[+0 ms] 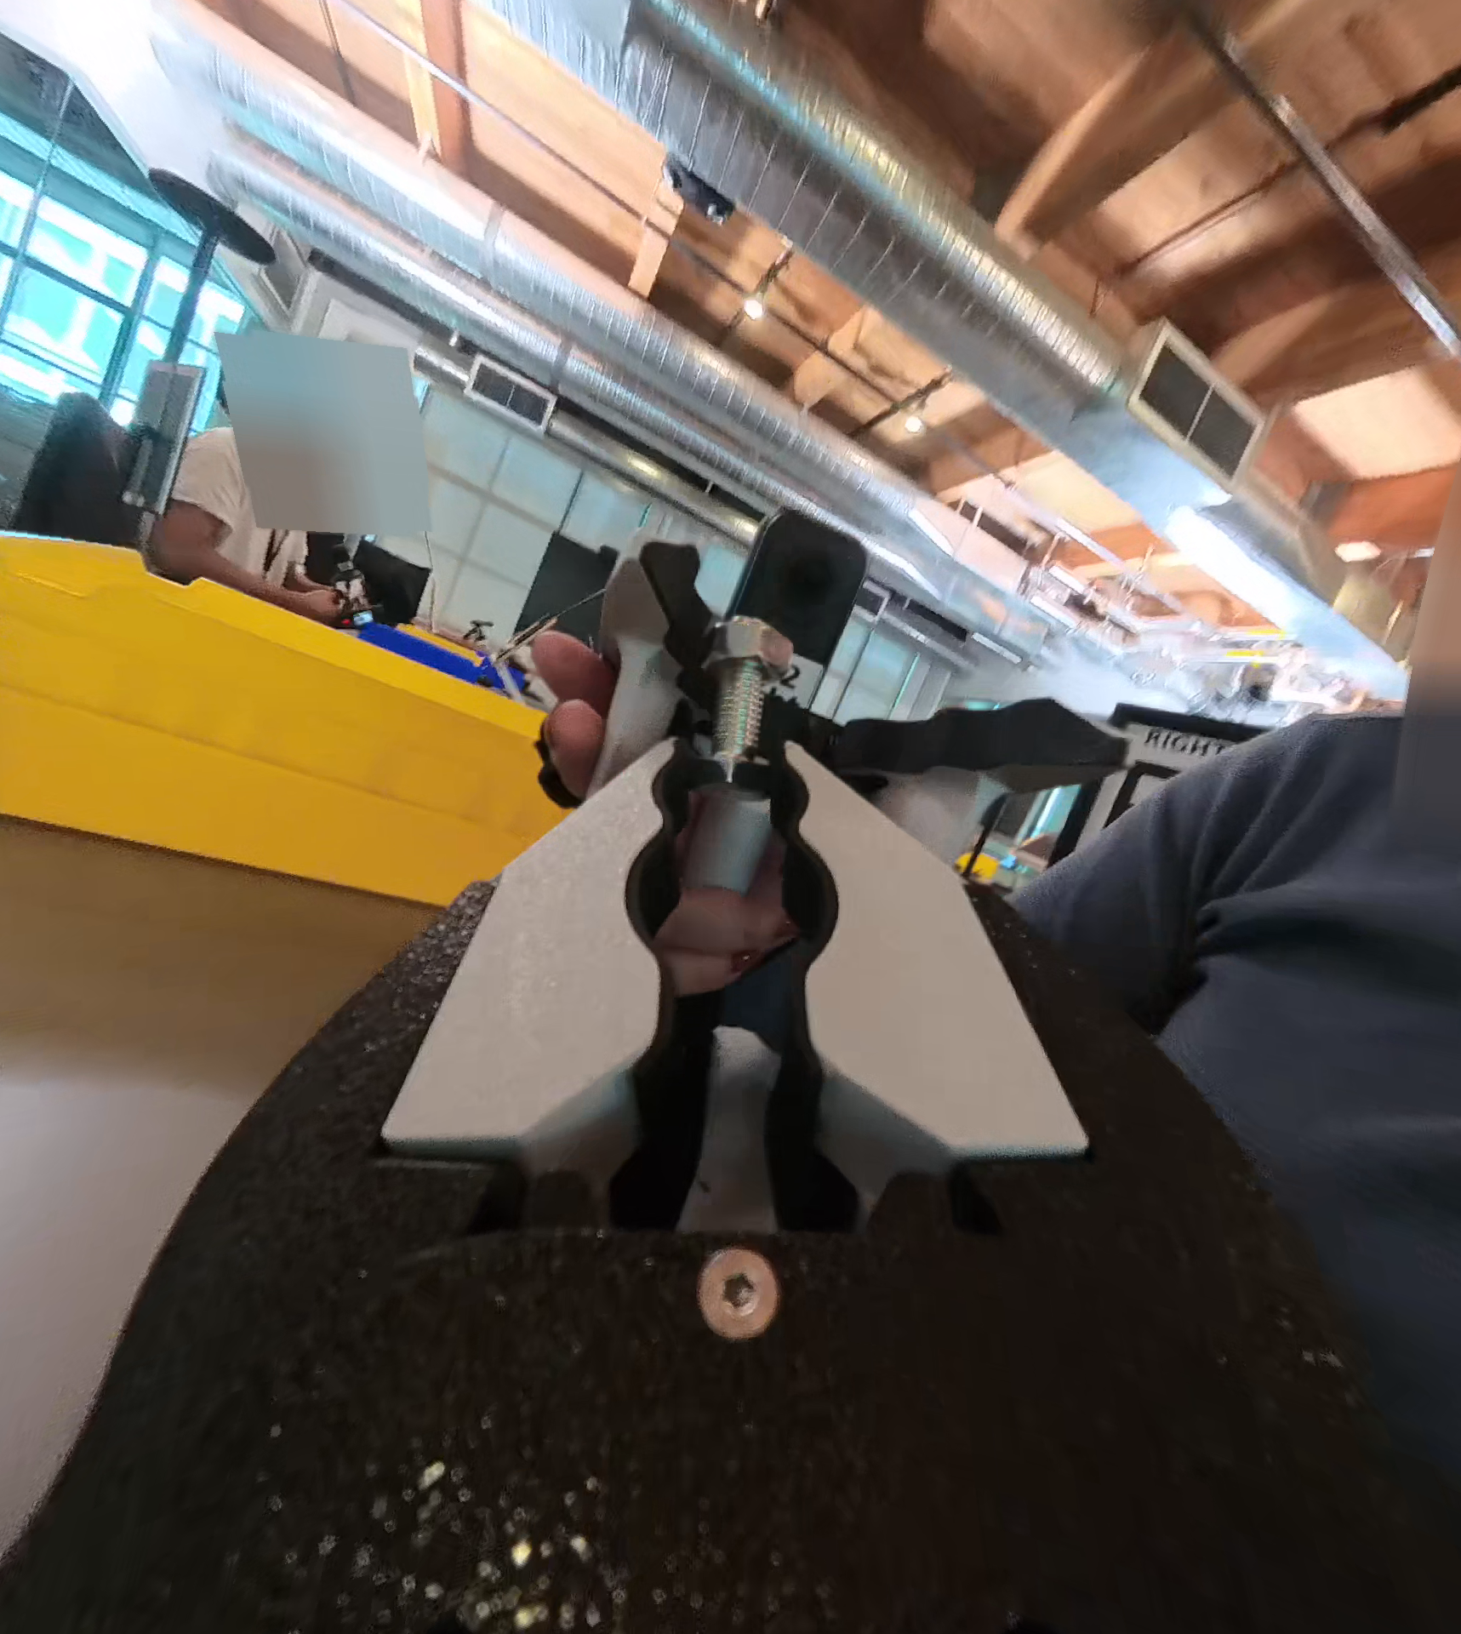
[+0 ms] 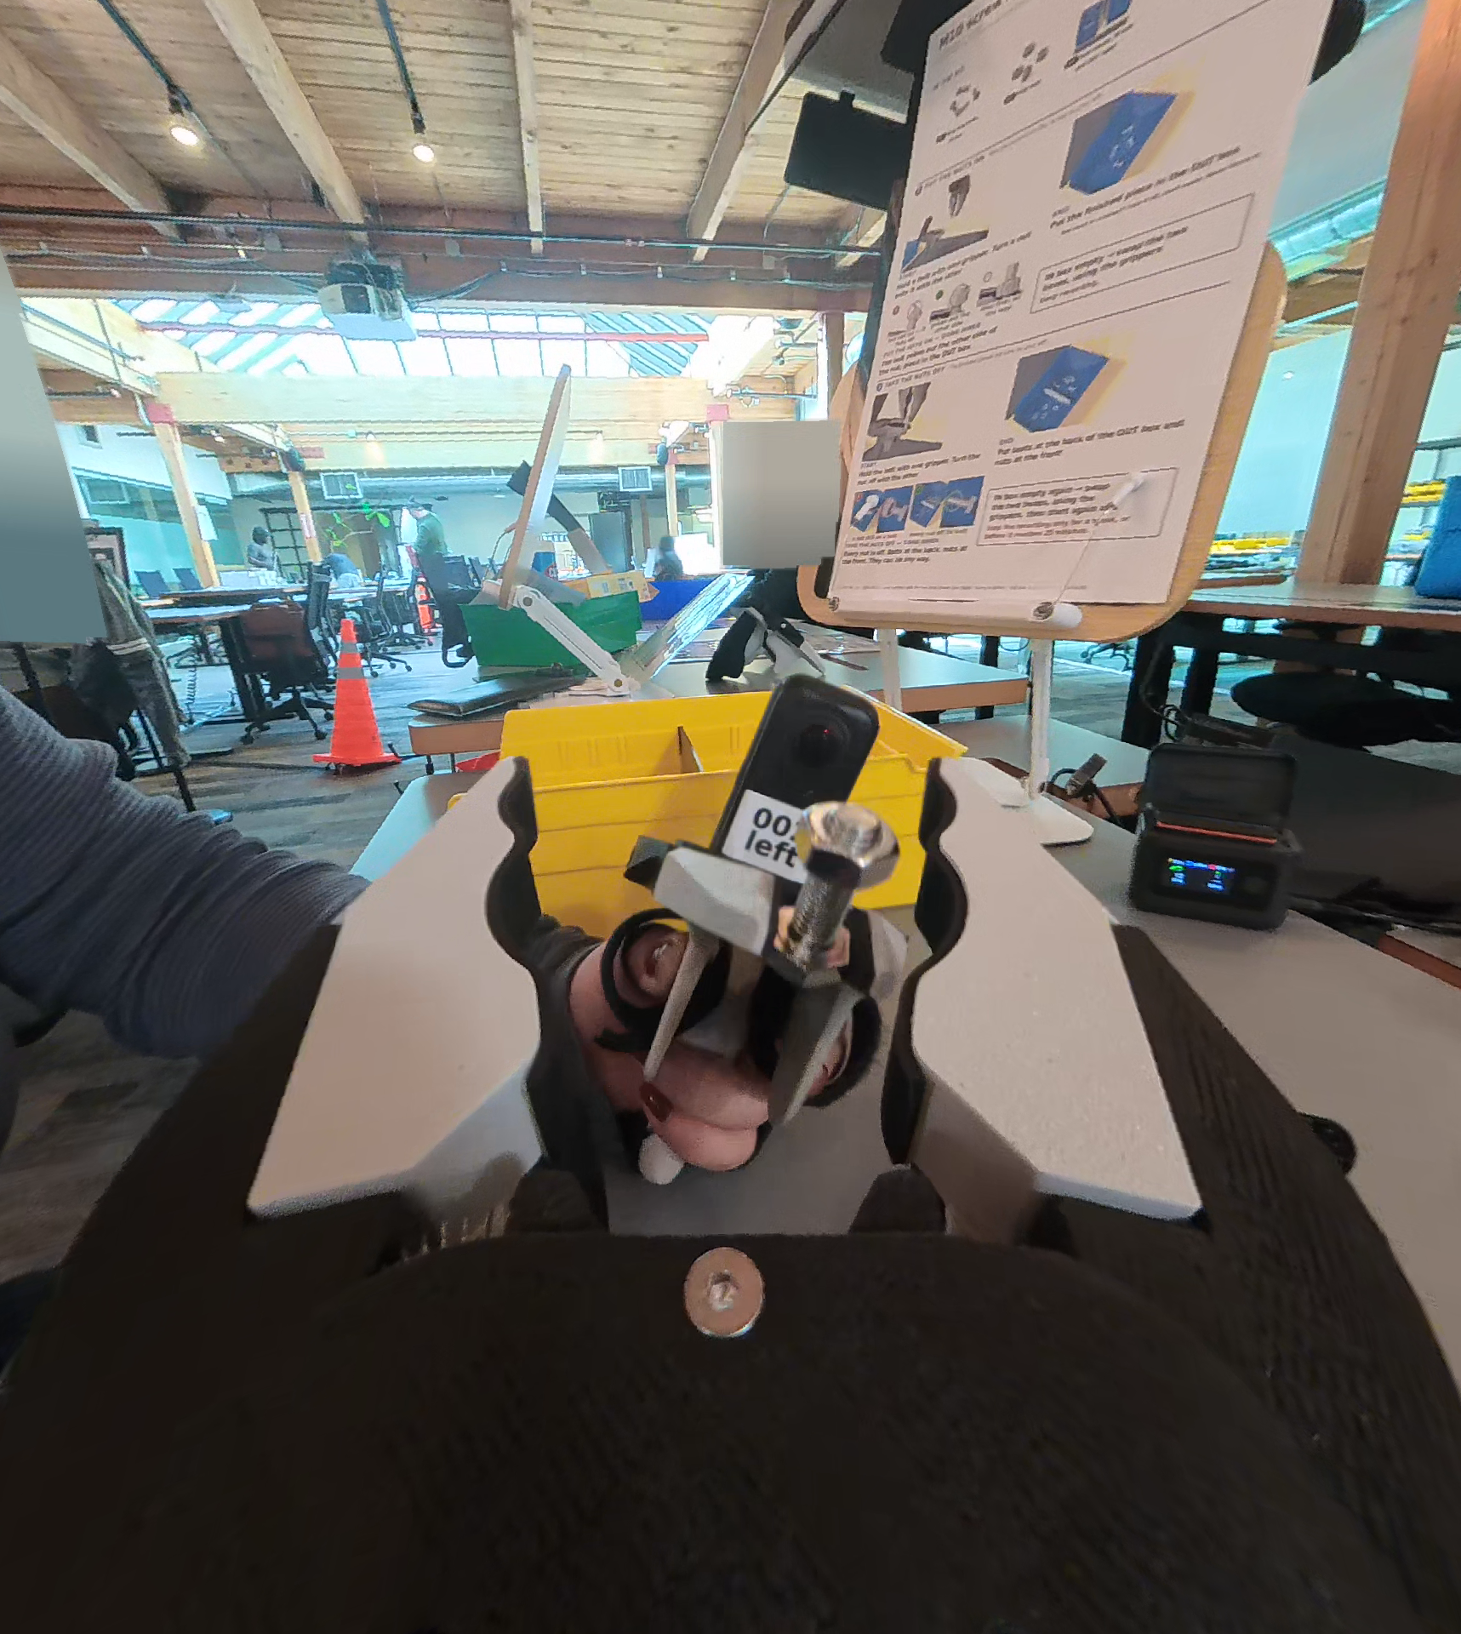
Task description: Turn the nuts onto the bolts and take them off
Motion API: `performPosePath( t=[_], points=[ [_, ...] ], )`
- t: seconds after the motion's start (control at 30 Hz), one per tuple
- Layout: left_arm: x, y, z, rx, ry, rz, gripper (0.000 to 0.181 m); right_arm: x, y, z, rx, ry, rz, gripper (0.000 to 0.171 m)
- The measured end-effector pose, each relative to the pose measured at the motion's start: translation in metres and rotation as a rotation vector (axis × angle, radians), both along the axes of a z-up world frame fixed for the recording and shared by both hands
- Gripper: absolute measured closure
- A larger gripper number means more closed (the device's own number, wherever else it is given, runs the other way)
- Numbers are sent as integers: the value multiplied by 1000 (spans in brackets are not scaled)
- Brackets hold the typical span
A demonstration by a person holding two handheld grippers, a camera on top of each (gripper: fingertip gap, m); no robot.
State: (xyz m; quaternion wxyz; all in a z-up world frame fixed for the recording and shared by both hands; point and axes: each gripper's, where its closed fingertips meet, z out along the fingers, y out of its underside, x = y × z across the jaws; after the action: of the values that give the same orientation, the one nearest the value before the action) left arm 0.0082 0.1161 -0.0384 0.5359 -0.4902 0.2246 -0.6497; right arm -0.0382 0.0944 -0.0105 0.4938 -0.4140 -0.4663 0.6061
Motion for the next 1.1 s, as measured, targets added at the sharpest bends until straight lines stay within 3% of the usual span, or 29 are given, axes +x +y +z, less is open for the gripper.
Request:
performPosePath(
  t=[0.3, 0.43, 0.53, 0.73, 0.97, 1.1],
  points=[
    [-39, 14, 14, -19, -177, 104, 166, 4, 8, 1, -28, 11, -8, 88],
    [-5, 1, 3, 1, -28, 1, 166, 0, 1, -2, -27, 4, 15, 86],
    [-1, 1, 1, -16, -22, -13, 166, -1, -3, -3, -19, 1, 29, 86],
    [-47, 22, 11, -4, -136, 216, 166, 1, 7, -4, -26, -3, -5, 85],
    [-5, 2, 1, 3, 9, 16, 166, -4, 2, -6, -26, -1, 4, 84],
    [-15, 8, 4, 12, -31, 82, 166, -5, -1, -8, -20, -8, 7, 82]
  ],
)
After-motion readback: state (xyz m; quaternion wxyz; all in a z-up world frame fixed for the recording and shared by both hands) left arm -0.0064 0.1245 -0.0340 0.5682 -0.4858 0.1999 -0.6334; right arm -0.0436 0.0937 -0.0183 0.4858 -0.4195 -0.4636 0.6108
